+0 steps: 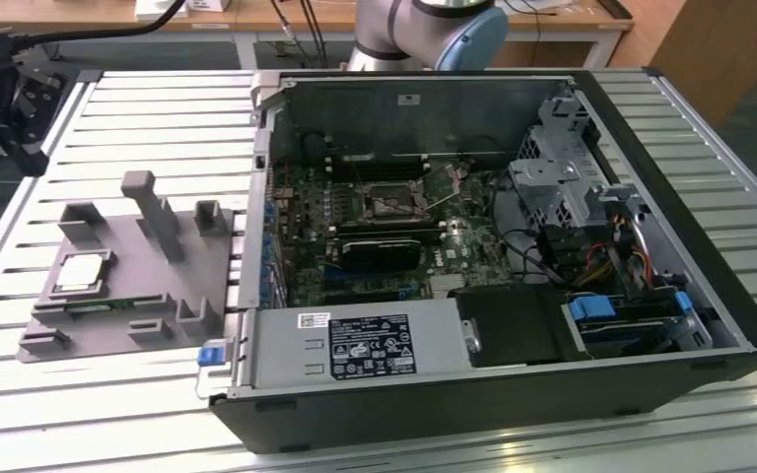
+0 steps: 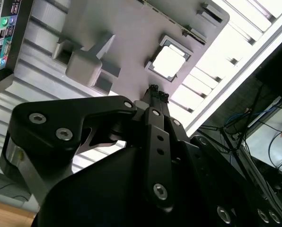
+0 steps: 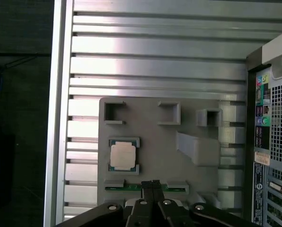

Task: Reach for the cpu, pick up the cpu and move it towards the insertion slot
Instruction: 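Reach for the cpu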

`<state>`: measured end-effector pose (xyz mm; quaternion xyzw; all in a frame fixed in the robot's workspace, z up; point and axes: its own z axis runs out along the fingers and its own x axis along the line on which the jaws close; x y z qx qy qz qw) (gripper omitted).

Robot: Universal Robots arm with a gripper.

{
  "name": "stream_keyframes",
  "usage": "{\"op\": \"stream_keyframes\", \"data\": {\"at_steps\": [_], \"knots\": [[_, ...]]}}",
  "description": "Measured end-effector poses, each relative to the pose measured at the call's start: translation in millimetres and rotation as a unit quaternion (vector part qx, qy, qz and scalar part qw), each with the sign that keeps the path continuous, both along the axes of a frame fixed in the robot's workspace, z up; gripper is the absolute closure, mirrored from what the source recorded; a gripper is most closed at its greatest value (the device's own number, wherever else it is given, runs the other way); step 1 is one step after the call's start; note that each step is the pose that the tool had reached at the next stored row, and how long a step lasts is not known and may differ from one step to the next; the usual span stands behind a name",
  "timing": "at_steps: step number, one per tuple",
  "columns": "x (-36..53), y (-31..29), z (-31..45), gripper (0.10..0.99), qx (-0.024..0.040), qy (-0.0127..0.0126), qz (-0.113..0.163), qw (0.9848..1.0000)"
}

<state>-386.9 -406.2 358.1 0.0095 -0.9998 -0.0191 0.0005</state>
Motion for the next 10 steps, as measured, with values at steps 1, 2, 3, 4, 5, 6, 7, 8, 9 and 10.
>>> {"op": "stream_keyframes", "data": {"at_steps": [1,2,3,4,5,6,7,8,9,10], "knots": [[-1.4,0.0,-0.6,0.98,0.0,0.0,0.0,1.0],[-3.0,0.0,-1.2,0.98,0.0,0.0,0.0,1.0],[-5.3,0.0,-2.1,0.98,0.0,0.0,0.0,1.0],[-7.8,0.0,-3.0,0.98,0.0001,0.0,0.0,1.0],[-10.6,-0.1,-3.7,0.98,0.0,-0.0001,0.0,1.0],[-13.4,-0.1,-4.5,0.98,0.0,0.0,0.0,1.0],[-16.1,-0.1,-5.2,0.98,0.0,0.0,0.0,1.0],[-19.8,-0.2,-5.5,0.98,0.0,0.0,0.0,1.0],[-23.4,-0.2,-6.0,0.98,0.0001,-0.0001,0.0,1.0],[-26.2,-0.1,-6.6,0.98,0.0001,-0.0002,0.0,1.0]]}}
